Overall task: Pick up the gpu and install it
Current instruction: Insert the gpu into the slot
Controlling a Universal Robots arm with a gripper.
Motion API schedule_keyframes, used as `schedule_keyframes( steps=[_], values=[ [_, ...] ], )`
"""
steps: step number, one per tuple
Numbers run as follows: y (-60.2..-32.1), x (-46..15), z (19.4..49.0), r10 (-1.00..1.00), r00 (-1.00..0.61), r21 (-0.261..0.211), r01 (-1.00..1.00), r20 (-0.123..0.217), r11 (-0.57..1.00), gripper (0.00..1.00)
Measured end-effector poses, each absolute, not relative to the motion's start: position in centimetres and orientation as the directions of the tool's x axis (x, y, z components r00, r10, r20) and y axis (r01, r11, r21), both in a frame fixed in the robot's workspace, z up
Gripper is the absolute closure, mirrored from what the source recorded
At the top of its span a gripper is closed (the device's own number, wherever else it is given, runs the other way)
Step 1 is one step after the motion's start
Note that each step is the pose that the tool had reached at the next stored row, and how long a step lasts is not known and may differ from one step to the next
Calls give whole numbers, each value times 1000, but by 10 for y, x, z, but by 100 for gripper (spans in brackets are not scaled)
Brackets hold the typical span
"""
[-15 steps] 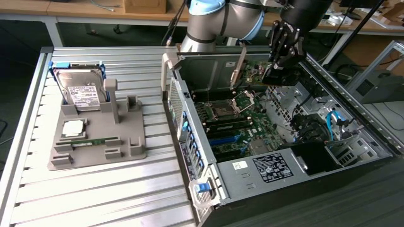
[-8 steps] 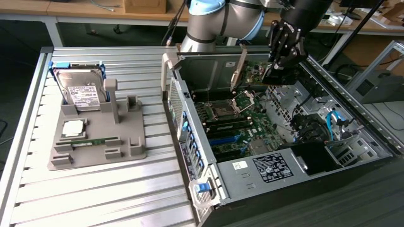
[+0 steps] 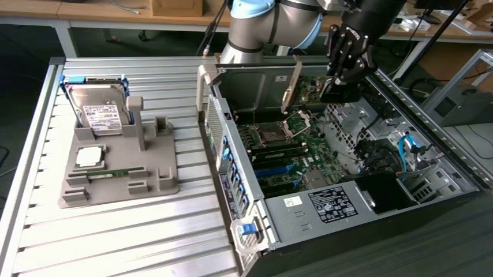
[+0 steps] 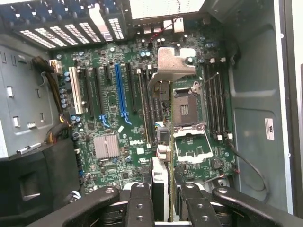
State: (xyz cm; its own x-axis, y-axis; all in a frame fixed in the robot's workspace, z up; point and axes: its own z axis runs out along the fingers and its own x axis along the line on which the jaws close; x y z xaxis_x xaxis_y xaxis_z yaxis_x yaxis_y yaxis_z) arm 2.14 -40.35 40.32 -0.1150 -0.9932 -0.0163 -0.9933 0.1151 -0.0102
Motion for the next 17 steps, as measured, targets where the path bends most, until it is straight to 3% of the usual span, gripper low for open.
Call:
schedule_keyframes(
  steps=[17],
  values=[
    [-404,21,403,-1000,-10,-10,-1000,-16,10,72]
  ],
)
